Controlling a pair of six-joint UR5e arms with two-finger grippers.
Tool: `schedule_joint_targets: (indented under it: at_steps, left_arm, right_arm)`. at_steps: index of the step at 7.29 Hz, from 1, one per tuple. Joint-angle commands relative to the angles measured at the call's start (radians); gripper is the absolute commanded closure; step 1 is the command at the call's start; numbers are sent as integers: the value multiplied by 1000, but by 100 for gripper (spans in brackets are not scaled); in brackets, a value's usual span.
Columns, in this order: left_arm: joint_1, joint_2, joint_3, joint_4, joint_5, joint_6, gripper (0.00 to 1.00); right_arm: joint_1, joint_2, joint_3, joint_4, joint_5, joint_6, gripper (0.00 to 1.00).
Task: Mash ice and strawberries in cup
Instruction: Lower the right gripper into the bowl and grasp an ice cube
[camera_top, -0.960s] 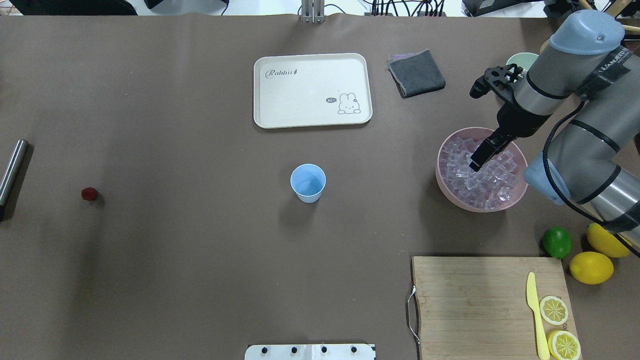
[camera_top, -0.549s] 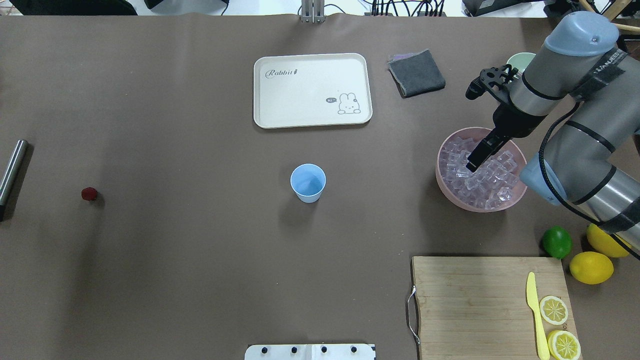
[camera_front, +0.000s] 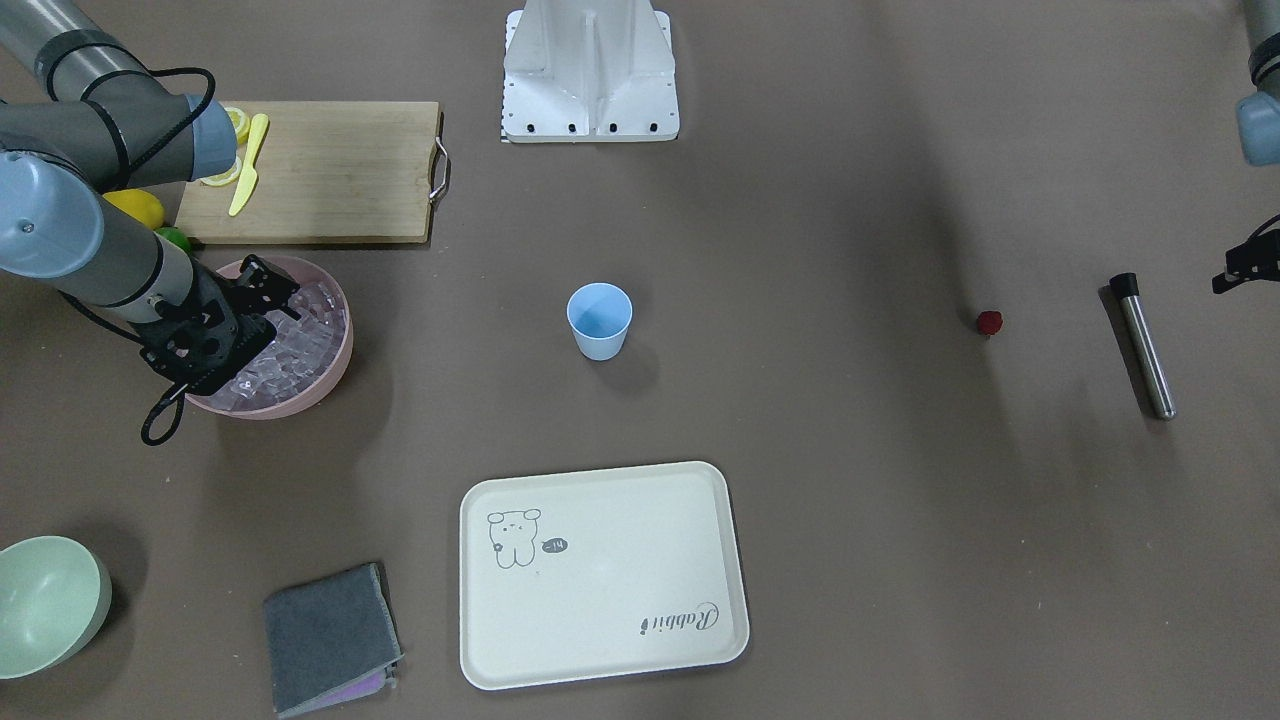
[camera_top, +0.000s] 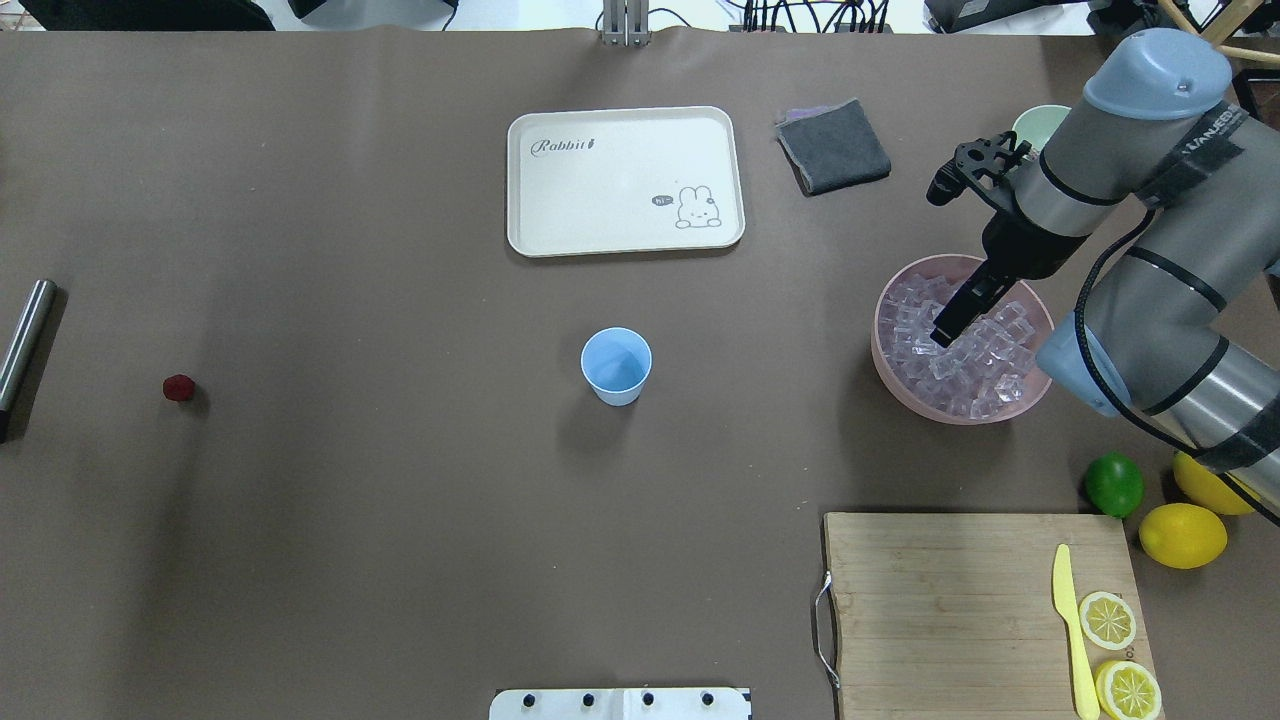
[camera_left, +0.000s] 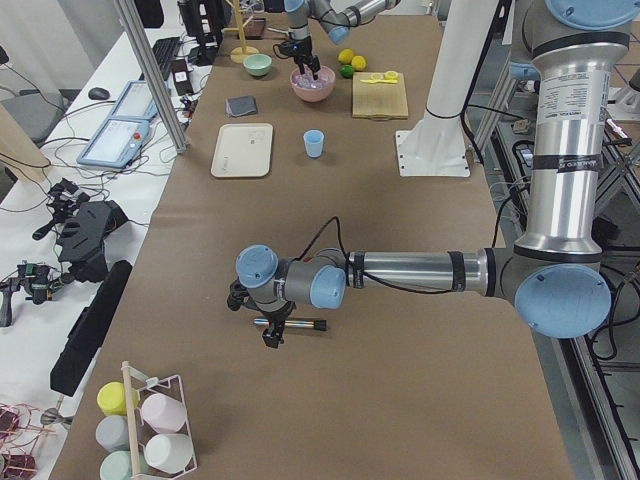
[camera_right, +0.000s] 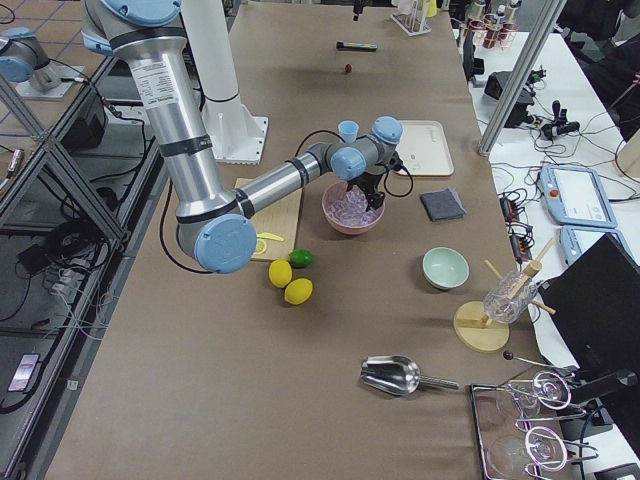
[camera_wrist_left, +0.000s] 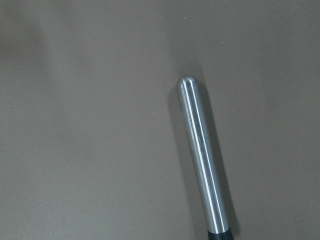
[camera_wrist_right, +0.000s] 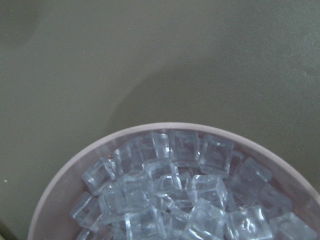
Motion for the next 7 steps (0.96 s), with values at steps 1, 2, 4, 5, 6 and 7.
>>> schedule_joint_targets:
  at_steps: [1,2,4,5,6,7]
  left_arm:
    - [0,0,-2,0,0,0,2]
    - [0,2,0,0,0,0,2]
    - [0,2,1,0,0,0,2]
    - [0,2,1,0,0,0,2]
    - [0,2,1,0,0,0,2]
    - [0,2,0,0,0,0,2]
  right_arm:
    - [-7,3,-9,42,-7,1,1]
    - [-4,7,-1,44,-9,-2,1]
    - [-1,12,17,42,-26,-8,1]
    - [-9,15,19,42,-41,-8,2]
    - [-14,15,20,42,-49,-14,7]
    - [-17,16,22,42,-50,-31,16]
